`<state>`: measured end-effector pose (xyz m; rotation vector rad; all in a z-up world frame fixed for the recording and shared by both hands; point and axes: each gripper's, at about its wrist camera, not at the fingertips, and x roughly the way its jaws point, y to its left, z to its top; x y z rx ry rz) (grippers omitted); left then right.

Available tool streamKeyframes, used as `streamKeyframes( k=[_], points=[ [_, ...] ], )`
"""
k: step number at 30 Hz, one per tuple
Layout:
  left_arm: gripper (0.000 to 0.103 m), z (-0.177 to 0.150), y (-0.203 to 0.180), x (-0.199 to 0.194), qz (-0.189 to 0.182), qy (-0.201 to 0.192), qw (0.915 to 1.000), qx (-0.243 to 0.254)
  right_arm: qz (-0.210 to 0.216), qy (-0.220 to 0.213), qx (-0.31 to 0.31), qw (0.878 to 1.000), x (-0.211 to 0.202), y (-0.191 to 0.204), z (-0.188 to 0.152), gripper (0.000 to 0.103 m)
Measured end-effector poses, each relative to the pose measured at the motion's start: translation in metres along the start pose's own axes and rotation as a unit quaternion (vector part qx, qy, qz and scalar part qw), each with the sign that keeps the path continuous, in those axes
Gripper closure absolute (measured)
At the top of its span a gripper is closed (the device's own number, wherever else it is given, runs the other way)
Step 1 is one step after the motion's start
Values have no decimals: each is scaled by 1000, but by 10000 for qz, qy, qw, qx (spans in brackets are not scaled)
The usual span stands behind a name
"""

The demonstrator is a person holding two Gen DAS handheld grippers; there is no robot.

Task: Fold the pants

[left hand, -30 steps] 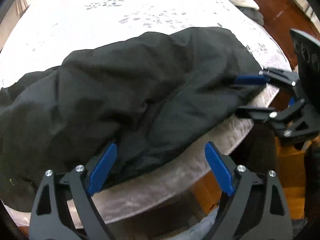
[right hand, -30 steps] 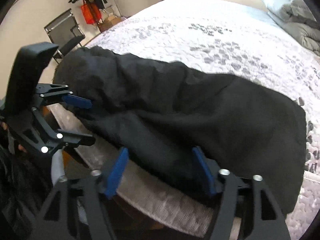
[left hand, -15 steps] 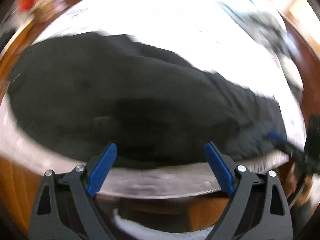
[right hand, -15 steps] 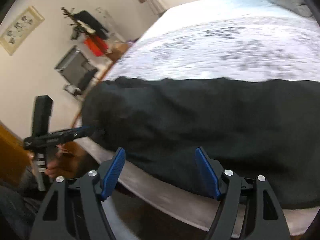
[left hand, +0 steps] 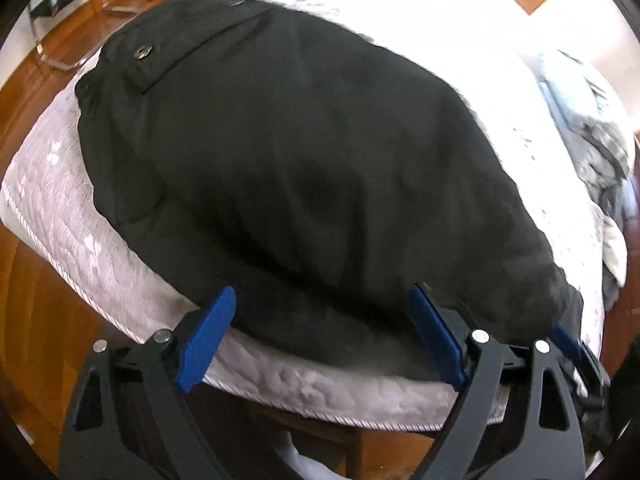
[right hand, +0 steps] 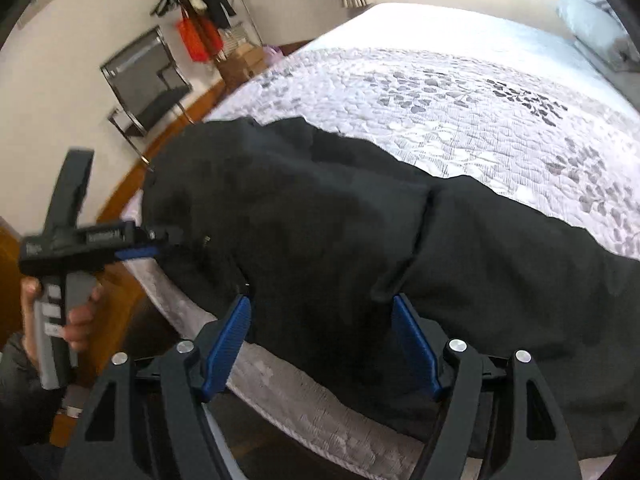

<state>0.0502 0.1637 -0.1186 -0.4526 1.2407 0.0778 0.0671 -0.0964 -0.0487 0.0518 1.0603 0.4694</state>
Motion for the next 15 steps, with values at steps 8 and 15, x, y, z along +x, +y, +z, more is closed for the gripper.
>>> streamKeyframes(
  k=[8,15],
  points=[
    [17,12,30,10,-271,372,9969,-634,407,-132,575,9974,-12,-27,-4,29],
    [17,27,27,8,-382,453,9912,-1185,466,-131,817,9955,-9,-35,-3,29]
  ],
)
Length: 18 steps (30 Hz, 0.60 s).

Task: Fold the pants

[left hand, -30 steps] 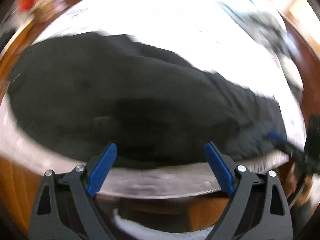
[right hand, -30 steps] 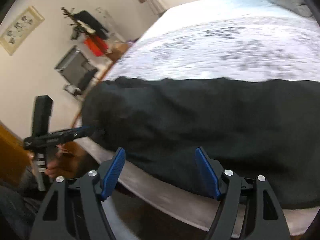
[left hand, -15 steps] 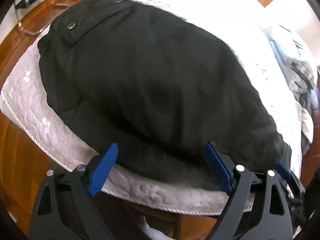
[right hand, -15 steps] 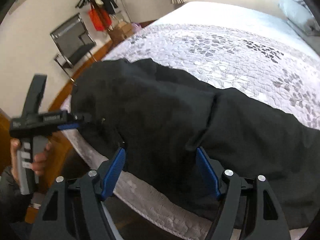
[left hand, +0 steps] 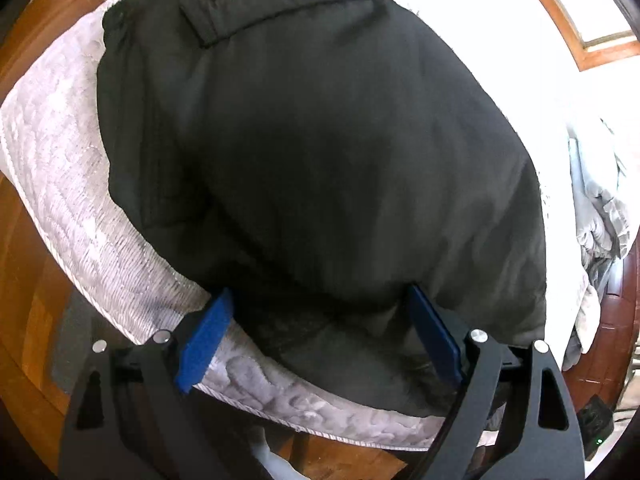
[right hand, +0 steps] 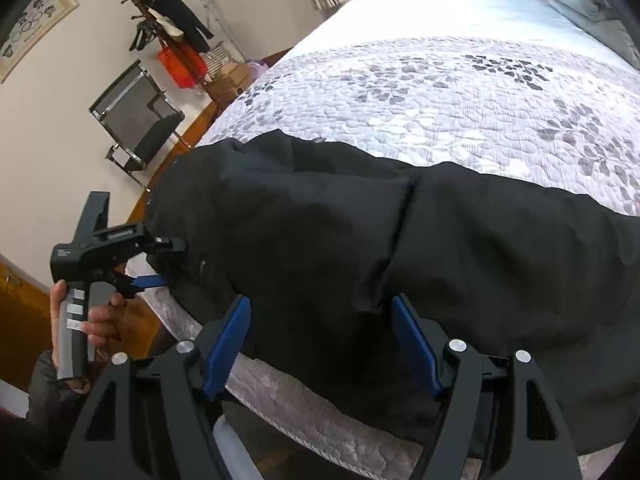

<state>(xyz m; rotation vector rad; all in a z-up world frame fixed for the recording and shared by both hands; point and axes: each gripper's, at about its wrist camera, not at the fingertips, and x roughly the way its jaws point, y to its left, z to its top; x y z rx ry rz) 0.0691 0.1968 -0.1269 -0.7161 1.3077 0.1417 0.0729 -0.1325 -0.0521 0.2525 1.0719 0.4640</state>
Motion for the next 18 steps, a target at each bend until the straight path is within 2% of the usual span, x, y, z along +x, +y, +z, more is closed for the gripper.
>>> streamKeyframes(
  k=[2,5,8,11,14,15,18],
  points=[
    [20,-3,6,-7,-109,38,9999,-87,-33,-9,14,10000,-1,-2,1,29],
    [28,-10,17,-19,-463,59,9984,-310,-28,2,54,10000,1,-4,0,29],
    [28,-8,21,-25,-818,105,9958,-395,-34,3,35,10000,2,-4,0,29],
    [26,-6,26,-23,-823,184,9959,-327,-63,32,8,10000,4,-3,-1,29],
    [18,-12,7,-6,-595,253,9979,20,-50,45,28,10000,4,-4,-2,29],
    [17,0,-3,6,-573,240,9980,59,-37,51,48,10000,5,-5,-2,29],
    [17,4,-10,9,-618,193,9978,-135,-49,97,45,9999,8,-5,-2,29]
  ],
)
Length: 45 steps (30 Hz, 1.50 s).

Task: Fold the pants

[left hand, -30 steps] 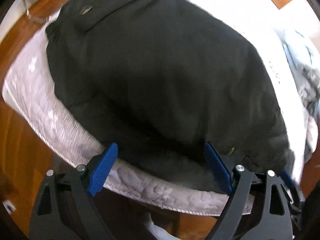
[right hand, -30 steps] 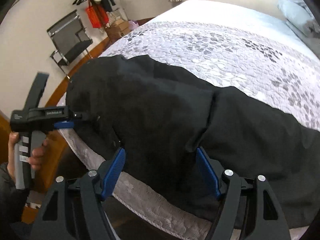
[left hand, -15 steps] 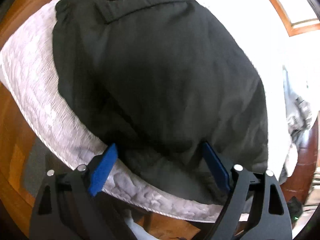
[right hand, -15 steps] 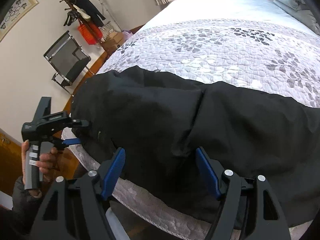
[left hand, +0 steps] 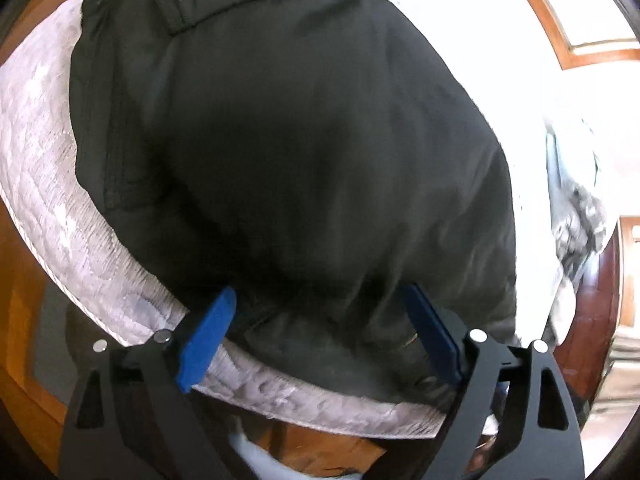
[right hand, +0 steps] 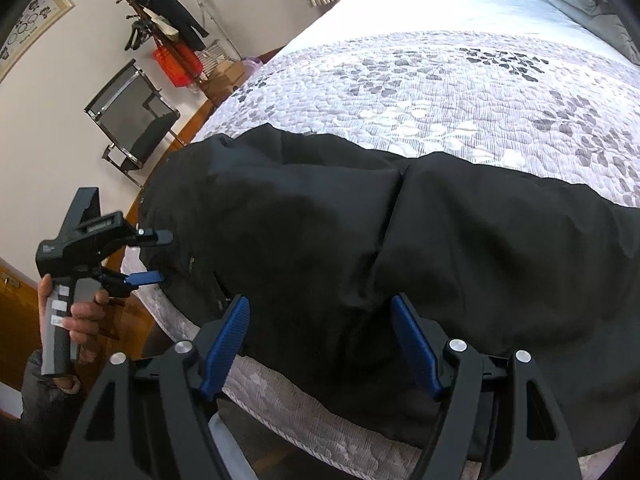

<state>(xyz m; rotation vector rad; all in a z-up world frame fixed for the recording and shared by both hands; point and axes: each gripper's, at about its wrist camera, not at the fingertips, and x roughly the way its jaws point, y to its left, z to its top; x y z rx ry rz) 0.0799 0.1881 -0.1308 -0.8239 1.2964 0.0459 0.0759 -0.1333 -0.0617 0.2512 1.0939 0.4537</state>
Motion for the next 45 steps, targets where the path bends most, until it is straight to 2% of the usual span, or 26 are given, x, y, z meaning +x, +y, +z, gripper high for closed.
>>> streamKeyframes(
  k=[1,2,3,8,14,15,16,17,19,20,24,28,31,32,34,38,39,40,41,43,45],
  points=[
    [20,1,4,-4,-94,-17,9999,-37,-20,16,-33,10000,1,1,0,29],
    [27,4,4,-6,-232,-33,9997,-36,-40,18,-80,10000,1,2,0,28],
    [29,6,1,-7,-281,-32,9996,-15,-43,22,-98,9999,2,3,0,28],
    [24,12,2,-6,-302,89,9995,51,8,36,-15,10000,5,-1,0,28],
    [26,25,19,1,-463,35,9987,-217,-27,72,-86,9999,7,-1,-1,28],
    [30,27,21,1,-457,17,9986,-284,-18,75,-68,9999,7,-1,0,28],
    [47,27,22,-1,-311,-62,9987,-392,-10,72,-44,10000,6,-2,0,28],
    [77,28,21,-4,-203,-131,9990,-386,-10,65,-35,10000,5,-2,0,28],
    [95,28,19,-11,-123,-237,9995,-196,-39,46,-17,10000,3,-4,0,28],
    [98,26,18,-16,-196,-297,9992,-154,-49,34,5,10000,2,-5,-1,28],
    [100,9,7,-37,-155,-663,9977,47,-55,1,150,9999,-1,-12,-1,28],
    [100,-24,3,-65,218,-1040,9940,273,-118,-78,174,9997,-9,-17,0,28],
    [100,-34,5,-56,519,-1084,9920,376,-113,-172,357,9991,-14,-29,1,28],
    [100,-33,4,-48,715,-1067,9903,528,-99,-179,407,9990,-15,-32,1,28],
    [100,-30,-1,-32,910,-1019,9893,516,-133,-211,494,9985,-20,-41,1,28],
    [97,-28,-22,-15,1335,-1024,9821,844,-311,-525,778,9951,-52,-70,1,28],
    [96,-30,-26,-16,1420,-1046,9797,947,-417,-589,861,9937,-61,-79,0,28],
    [90,-33,-32,-16,1485,-1046,9776,1059,-549,-641,944,9920,-71,-89,-2,28],
    [80,-37,-37,-17,1496,-1013,9764,1181,-699,-691,1057,9895,-85,-103,-5,28],
    [68,-46,-44,-19,1465,-986,9750,1346,-867,-801,1313,9843,-108,-129,-14,28],
    [64,-55,-50,-16,1522,-971,9727,1459,-1193,-926,1668,9744,-139,-162,-30,28]
  ],
)
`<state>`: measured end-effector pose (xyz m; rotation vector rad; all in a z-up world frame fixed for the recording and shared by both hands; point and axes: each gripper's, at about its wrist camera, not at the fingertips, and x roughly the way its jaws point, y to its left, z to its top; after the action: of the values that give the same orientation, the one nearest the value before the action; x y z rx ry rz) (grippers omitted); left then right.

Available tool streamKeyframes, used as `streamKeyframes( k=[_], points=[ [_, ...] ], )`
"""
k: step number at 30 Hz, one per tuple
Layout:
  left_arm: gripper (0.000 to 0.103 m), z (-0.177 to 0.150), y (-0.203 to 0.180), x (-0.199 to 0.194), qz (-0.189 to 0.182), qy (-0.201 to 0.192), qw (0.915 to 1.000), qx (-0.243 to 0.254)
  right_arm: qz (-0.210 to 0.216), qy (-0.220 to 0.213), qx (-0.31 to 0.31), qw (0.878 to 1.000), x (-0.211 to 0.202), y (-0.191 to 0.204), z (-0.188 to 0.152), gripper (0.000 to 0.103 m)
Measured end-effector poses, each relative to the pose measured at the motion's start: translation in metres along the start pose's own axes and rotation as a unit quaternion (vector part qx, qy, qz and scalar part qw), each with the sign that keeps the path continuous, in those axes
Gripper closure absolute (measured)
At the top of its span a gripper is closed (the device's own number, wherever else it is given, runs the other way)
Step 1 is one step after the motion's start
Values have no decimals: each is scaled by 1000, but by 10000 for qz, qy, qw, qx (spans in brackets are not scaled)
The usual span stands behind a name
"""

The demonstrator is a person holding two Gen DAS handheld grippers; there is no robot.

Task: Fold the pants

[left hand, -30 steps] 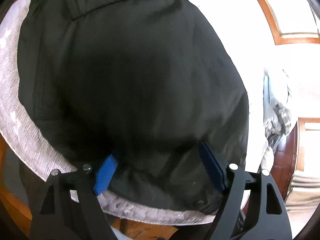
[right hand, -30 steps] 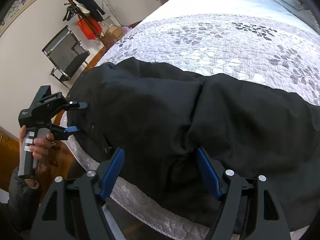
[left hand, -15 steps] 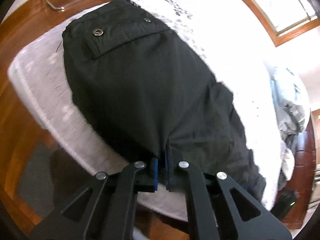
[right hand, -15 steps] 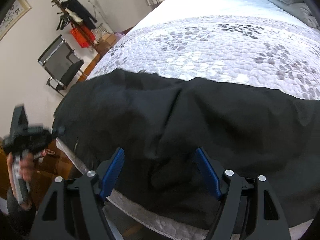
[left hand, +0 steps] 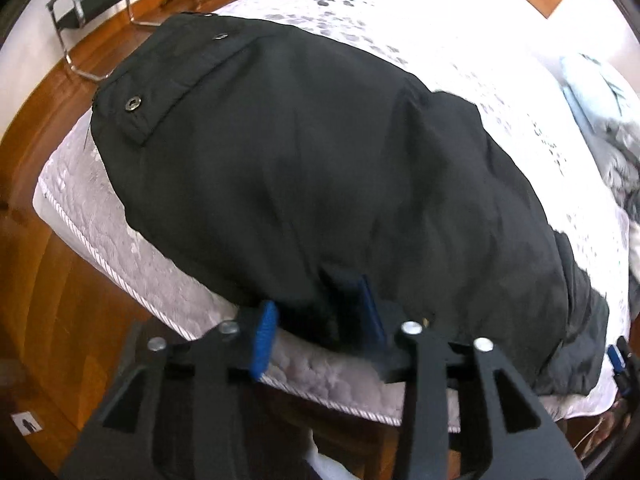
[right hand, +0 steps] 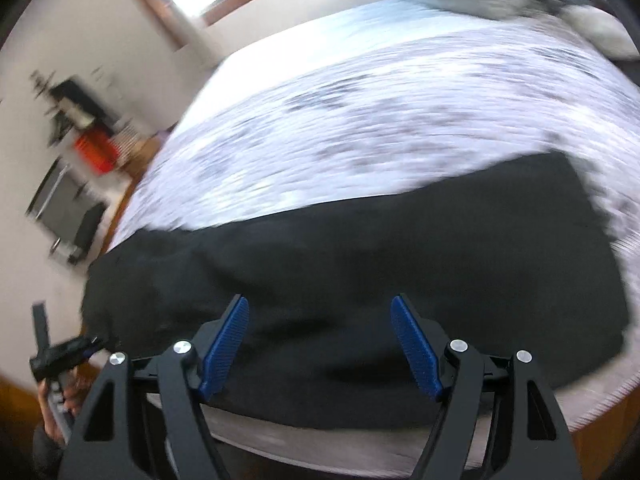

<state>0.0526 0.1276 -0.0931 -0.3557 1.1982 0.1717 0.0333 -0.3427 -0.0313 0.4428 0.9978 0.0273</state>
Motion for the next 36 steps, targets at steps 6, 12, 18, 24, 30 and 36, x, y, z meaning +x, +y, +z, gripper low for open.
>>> streamKeyframes(
  k=[6,12,18,24,30,36],
  points=[
    [64,-2,-40,15,174,14,9998,-95,-1067,-426,1192,9862,-68,-118,-15,28],
    [53,3,-63,11,245,-10,9993,-282,-858,-226,1918,9774,-77,-182,-44,27],
    [38,-14,-95,0,387,-59,9988,-309,-417,-40,2003,9788,-41,-180,-46,31],
    [38,-39,-168,-2,44,93,9963,858,-1230,493,1493,9799,-15,-151,-35,39],
    [47,-66,-241,11,-377,407,9848,1649,-1427,846,1203,9788,9,-125,-30,39],
    [47,-76,-282,8,-498,266,9796,1927,-1265,708,1350,9802,14,-127,-24,53]
  ],
)
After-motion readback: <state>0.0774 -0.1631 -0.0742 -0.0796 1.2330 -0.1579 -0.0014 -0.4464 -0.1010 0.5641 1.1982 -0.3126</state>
